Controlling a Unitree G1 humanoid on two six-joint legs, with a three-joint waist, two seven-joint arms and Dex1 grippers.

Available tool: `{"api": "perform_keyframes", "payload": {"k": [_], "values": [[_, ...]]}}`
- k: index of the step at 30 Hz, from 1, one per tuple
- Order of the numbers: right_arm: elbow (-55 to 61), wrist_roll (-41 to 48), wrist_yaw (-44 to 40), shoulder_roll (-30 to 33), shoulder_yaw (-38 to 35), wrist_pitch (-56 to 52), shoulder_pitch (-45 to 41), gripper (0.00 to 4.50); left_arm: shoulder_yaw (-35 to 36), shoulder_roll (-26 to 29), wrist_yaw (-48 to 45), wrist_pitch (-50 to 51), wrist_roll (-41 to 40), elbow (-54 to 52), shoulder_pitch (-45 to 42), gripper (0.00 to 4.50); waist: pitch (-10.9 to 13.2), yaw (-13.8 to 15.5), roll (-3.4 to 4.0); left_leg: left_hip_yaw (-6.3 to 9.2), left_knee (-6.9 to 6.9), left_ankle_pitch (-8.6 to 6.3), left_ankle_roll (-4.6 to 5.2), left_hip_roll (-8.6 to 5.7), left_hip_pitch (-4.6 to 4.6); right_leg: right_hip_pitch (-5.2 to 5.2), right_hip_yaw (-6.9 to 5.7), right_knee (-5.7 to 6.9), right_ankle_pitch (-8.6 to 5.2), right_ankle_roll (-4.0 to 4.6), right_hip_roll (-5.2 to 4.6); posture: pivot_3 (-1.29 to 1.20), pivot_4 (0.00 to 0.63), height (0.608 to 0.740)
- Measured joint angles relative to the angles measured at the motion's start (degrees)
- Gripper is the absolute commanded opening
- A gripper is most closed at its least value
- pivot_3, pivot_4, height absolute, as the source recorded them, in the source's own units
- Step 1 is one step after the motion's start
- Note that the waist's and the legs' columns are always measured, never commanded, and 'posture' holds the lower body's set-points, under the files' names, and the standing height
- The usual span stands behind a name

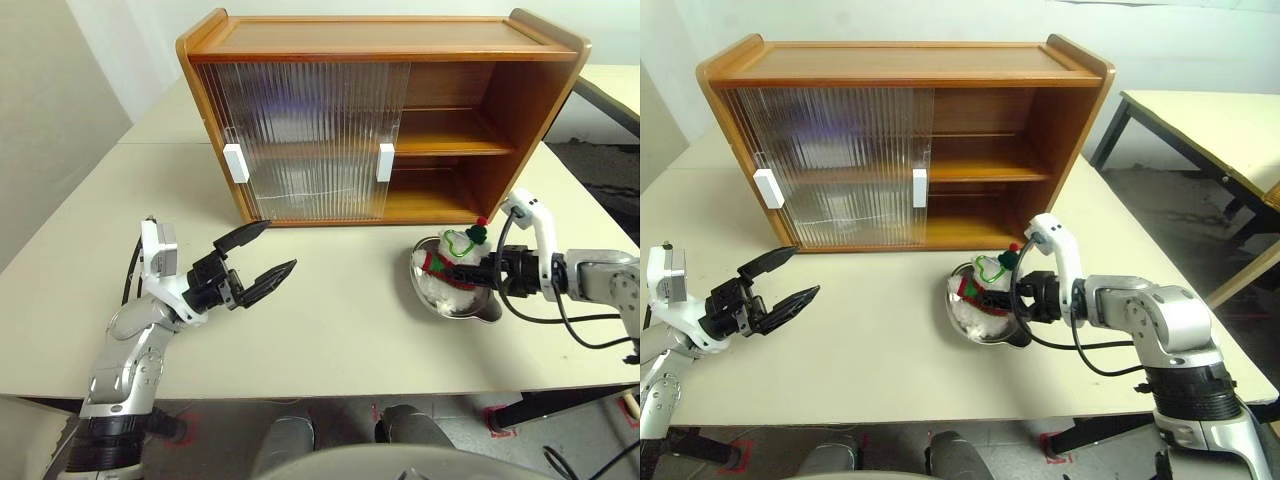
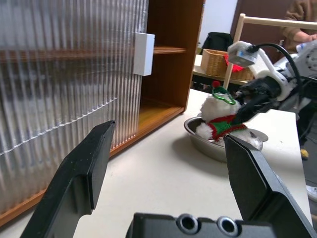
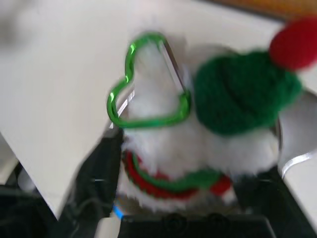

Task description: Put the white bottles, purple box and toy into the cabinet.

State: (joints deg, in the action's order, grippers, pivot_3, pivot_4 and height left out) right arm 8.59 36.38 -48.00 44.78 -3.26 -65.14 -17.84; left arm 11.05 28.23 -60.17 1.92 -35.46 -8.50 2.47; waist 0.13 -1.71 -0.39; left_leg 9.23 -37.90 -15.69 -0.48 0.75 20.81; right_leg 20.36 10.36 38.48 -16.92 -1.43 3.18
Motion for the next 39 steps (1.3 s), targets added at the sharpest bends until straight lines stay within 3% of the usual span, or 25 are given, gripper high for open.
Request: {"api": "perform_keyframes", "payload": {"k": [4, 9, 21, 39], "values": [[-0.7, -0.1, -0.2, 0.5, 0.0, 0.1, -0.9, 1.30, -0.1, 0.0, 0.2, 0.0, 0.0, 0.0, 0.2, 4.50, 0.0, 0.1, 0.00, 0.01, 0.00, 0.00, 0.00, 0.00, 0.01, 0.00, 0.00, 0.00, 0.02, 0.05, -0.01, -0.04, 0.006, 0.740], [-2.0, 0.5, -2.2, 2.2, -0.5, 0.4, -1.8, 0.36, -0.4, 0.1, 0.2, 0.0, 0.0, 0.0, 0.2, 4.50, 0.0, 0.1, 0.00, 0.00, 0.00, 0.00, 0.00, -0.01, 0.04, 0.02, 0.00, -0.01, 0.10, 0.18, -0.01, -0.04, 0.007, 0.740], [-8.2, 8.6, -7.8, 4.6, -9.2, -0.6, -14.9, 0.33, -0.6, 0.6, 0.0, 0.1, 0.0, 0.0, 0.1, 4.50, 0.0, 0.0, 0.02, 0.00, 0.05, 0.01, -0.01, 0.00, 0.02, 0.06, 0.00, 0.00, 0.21, 0.45, -0.01, -0.05, 0.000, 0.740], [-27.1, -10.3, -1.5, -6.7, -3.8, 32.2, -30.3, 0.33, -0.7, 1.2, 0.1, -0.1, 0.2, 0.3, 0.6, 4.50, 0.0, -0.1, 0.23, 0.15, 0.12, 0.00, 0.02, 0.15, 0.05, 0.14, -0.03, 0.00, 0.35, 0.38, 0.00, -0.02, 0.000, 0.740]]}}
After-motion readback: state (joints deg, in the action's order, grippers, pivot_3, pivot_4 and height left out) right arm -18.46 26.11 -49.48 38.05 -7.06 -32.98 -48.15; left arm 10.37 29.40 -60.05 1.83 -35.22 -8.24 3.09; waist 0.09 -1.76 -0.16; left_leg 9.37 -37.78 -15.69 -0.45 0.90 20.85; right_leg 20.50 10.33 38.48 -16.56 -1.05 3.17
